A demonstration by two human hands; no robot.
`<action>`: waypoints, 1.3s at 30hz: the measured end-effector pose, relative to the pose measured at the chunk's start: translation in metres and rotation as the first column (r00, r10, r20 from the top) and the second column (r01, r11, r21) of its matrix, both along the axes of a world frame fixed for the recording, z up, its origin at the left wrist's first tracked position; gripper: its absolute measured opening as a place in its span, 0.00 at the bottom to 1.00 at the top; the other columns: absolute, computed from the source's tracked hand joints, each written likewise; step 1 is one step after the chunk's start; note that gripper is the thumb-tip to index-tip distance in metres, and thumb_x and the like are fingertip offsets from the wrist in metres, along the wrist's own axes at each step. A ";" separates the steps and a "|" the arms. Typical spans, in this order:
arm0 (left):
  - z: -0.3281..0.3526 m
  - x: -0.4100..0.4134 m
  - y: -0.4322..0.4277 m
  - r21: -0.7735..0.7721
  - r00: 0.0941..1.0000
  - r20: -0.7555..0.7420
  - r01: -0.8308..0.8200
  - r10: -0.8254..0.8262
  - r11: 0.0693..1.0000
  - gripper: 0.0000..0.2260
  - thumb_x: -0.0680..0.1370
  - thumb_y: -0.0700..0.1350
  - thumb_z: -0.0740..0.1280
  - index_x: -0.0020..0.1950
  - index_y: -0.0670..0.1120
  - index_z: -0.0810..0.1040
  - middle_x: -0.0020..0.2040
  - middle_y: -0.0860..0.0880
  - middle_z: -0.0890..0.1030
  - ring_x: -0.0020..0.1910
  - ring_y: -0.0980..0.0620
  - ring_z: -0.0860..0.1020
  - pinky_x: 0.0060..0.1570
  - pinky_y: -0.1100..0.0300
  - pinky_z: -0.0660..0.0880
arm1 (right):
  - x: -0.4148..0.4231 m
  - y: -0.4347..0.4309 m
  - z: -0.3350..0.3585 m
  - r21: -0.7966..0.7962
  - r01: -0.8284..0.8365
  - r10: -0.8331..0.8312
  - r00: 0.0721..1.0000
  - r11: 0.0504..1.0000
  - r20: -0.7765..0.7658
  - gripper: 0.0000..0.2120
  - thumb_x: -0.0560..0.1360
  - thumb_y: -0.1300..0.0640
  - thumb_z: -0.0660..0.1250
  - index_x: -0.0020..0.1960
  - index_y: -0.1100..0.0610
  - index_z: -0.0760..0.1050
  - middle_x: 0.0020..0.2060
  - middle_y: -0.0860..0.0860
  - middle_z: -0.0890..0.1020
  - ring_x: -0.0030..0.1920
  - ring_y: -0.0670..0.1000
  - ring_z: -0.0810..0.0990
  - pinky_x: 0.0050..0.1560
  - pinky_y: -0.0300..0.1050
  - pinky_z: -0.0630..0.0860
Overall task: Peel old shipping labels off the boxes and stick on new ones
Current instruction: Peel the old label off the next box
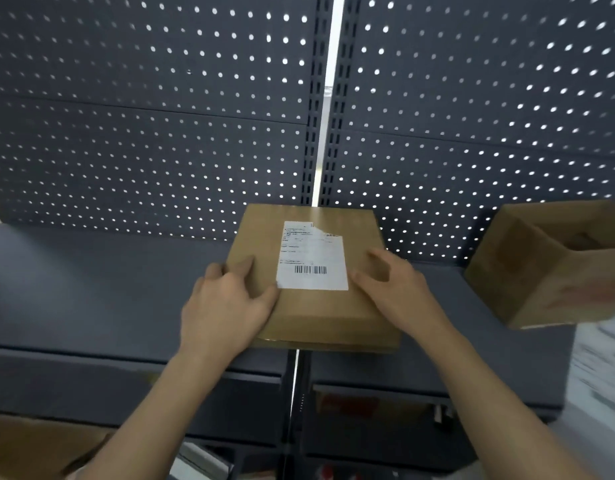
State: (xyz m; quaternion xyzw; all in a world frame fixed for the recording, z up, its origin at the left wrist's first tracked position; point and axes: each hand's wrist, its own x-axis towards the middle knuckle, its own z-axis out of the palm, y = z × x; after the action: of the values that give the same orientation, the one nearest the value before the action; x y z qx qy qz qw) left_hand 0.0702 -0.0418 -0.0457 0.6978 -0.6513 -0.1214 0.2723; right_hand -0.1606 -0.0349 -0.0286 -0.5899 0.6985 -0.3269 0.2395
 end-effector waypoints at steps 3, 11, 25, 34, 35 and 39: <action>-0.002 -0.028 0.008 0.024 0.998 -0.017 0.060 -0.060 0.998 0.27 0.75 0.62 0.61 0.73 0.57 0.66 0.66 0.47 0.71 0.63 0.42 0.71 0.55 0.49 0.71 | -0.028 0.007 -0.003 -0.002 0.044 -0.044 0.999 0.999 -0.020 0.29 0.77 0.43 0.65 0.76 0.47 0.63 0.72 0.47 0.69 0.72 0.50 0.65 0.58 0.41 0.65; -0.006 -0.087 0.019 0.042 0.981 -0.014 0.195 -0.194 0.980 0.28 0.75 0.62 0.61 0.74 0.57 0.65 0.65 0.48 0.70 0.61 0.46 0.72 0.47 0.54 0.71 | -0.094 0.019 -0.007 0.035 0.136 -0.134 0.990 0.990 -0.043 0.26 0.78 0.45 0.66 0.74 0.47 0.67 0.70 0.49 0.71 0.71 0.52 0.67 0.60 0.42 0.67; -0.003 -0.096 0.002 0.118 0.964 0.038 0.256 -0.262 0.960 0.28 0.74 0.66 0.60 0.73 0.61 0.62 0.63 0.54 0.68 0.55 0.50 0.74 0.47 0.54 0.72 | -0.133 0.015 -0.011 0.011 0.079 -0.075 0.974 0.997 -0.215 0.24 0.78 0.45 0.65 0.72 0.49 0.68 0.67 0.51 0.73 0.67 0.51 0.70 0.56 0.40 0.64; 0.005 -0.136 -0.064 0.037 0.893 0.151 0.423 -0.424 0.905 0.27 0.76 0.57 0.63 0.74 0.56 0.63 0.74 0.45 0.62 0.72 0.40 0.59 0.68 0.43 0.65 | -0.124 -0.038 -0.007 -0.108 0.012 -0.069 0.838 0.994 -0.542 0.11 0.80 0.52 0.62 0.57 0.52 0.79 0.58 0.51 0.75 0.61 0.56 0.70 0.60 0.53 0.66; 0.004 -0.142 -0.073 0.055 0.879 0.168 0.443 -0.446 0.895 0.27 0.76 0.57 0.62 0.74 0.56 0.63 0.74 0.45 0.63 0.72 0.40 0.59 0.69 0.43 0.63 | -0.123 -0.044 -0.007 -0.109 0.004 -0.065 0.822 0.994 -0.566 0.10 0.80 0.52 0.62 0.57 0.53 0.79 0.58 0.51 0.75 0.61 0.56 0.69 0.60 0.54 0.65; -0.006 -0.154 -0.093 0.100 0.862 0.210 0.451 -0.462 0.887 0.26 0.75 0.59 0.57 0.74 0.58 0.64 0.73 0.47 0.65 0.73 0.41 0.57 0.70 0.41 0.56 | -0.120 -0.062 -0.007 -0.109 -0.120 0.043 0.841 0.987 -0.540 0.12 0.80 0.55 0.63 0.60 0.58 0.78 0.58 0.54 0.77 0.60 0.56 0.74 0.62 0.53 0.72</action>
State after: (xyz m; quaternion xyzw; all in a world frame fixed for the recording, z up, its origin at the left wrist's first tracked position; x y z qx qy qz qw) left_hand -0.0843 -0.1344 -0.0516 0.5394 -0.8215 -0.1169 0.1429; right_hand -0.2803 -0.0973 -0.0356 -0.7019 0.6874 -0.1863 0.0074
